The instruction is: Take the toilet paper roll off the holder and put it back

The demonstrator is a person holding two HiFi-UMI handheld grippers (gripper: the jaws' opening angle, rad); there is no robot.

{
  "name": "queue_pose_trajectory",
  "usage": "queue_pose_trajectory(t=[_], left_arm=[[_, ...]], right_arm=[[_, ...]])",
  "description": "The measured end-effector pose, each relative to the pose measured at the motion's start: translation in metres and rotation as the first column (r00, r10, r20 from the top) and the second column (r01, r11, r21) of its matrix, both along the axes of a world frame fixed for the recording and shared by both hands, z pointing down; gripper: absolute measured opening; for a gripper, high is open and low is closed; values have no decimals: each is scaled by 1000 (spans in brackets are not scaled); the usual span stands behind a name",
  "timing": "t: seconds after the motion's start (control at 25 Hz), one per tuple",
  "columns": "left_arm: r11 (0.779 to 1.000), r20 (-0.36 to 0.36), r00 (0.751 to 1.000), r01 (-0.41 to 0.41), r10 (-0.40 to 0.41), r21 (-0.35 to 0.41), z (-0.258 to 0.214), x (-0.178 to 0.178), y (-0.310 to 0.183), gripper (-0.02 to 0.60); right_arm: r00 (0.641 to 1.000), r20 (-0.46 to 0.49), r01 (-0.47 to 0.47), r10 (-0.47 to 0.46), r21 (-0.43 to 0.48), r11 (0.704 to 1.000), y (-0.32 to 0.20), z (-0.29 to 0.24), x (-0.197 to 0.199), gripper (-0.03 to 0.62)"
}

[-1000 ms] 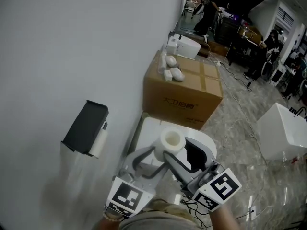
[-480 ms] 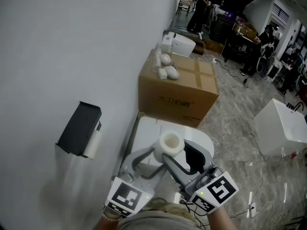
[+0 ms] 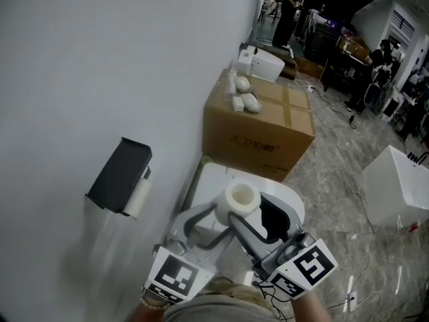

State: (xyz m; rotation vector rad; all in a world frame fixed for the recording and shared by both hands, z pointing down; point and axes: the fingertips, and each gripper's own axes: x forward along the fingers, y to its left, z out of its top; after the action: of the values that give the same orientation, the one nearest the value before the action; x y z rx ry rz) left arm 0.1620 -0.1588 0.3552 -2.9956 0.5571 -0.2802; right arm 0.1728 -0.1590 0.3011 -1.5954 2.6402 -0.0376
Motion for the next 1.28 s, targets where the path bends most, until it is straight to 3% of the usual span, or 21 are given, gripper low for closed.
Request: queue_pose_trajectory(t=[0.16, 0.32, 0.64, 0.92, 1.28], left_arm=[[999, -16, 999, 51, -51, 5, -8, -12, -11, 212], [993, 18, 995, 96, -97, 66, -26, -26, -13, 212], [966, -29, 968, 252, -250, 59, -49, -60, -33, 212], [912, -41, 914, 405, -403, 62, -61, -101, -51, 213], [819, -52, 821, 571, -568, 65, -68, -157, -48, 205]], right_arm=[[999, -3, 52, -51, 17, 999, -11, -8, -13, 241], [994, 1, 113, -113, 45, 993, -12, -27, -24, 241], [967, -23, 254, -253, 95, 963, -31, -50, -60, 241], [921, -31, 389, -388, 124, 913, -50, -62, -101, 241], [846, -62, 532, -529, 138, 835, -60, -73, -154, 241]])
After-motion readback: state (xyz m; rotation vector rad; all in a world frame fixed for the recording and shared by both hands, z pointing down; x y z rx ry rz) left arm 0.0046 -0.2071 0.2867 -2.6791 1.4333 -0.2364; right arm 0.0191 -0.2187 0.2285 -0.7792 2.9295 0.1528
